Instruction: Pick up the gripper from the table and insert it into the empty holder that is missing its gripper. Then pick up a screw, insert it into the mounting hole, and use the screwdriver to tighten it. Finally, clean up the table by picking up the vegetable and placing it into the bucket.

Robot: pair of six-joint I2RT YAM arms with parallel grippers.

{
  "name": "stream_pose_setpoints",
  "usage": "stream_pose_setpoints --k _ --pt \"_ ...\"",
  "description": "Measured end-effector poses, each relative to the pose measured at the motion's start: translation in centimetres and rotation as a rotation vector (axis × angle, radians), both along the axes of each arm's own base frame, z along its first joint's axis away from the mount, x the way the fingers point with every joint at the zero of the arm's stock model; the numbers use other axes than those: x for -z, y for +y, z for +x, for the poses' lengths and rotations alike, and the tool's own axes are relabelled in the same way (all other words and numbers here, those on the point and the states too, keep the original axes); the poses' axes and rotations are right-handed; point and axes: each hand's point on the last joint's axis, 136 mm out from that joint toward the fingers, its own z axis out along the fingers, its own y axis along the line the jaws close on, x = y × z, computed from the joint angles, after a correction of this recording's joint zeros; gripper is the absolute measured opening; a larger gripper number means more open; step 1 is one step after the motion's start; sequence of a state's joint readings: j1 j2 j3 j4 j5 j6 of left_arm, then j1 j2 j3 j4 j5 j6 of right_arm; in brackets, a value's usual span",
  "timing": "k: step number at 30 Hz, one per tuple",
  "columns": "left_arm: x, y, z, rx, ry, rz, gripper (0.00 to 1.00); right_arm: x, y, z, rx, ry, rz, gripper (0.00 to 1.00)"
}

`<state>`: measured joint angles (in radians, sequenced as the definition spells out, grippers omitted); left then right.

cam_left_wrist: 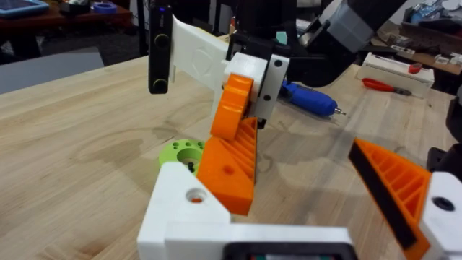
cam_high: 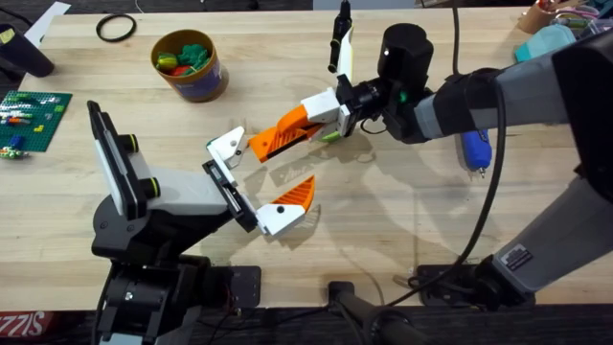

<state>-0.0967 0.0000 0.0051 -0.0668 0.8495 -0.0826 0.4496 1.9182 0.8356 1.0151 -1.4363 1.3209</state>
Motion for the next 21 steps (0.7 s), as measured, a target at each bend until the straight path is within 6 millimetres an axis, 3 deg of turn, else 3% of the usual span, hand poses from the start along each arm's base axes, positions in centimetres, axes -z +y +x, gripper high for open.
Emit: stream_pose_setpoints --k 13,21 --pt "0.0 0.0 0.0 0.000 0.004 0.000 0.986 0.0 0.0 0.0 0.003 0.008 -0.003 0.013" --pt "0.1 0.0 0.1 -0.004 0.004 0.000 0.986 -1.7 1.0 -0.8 -0.018 -0.036 0.035 0.013"
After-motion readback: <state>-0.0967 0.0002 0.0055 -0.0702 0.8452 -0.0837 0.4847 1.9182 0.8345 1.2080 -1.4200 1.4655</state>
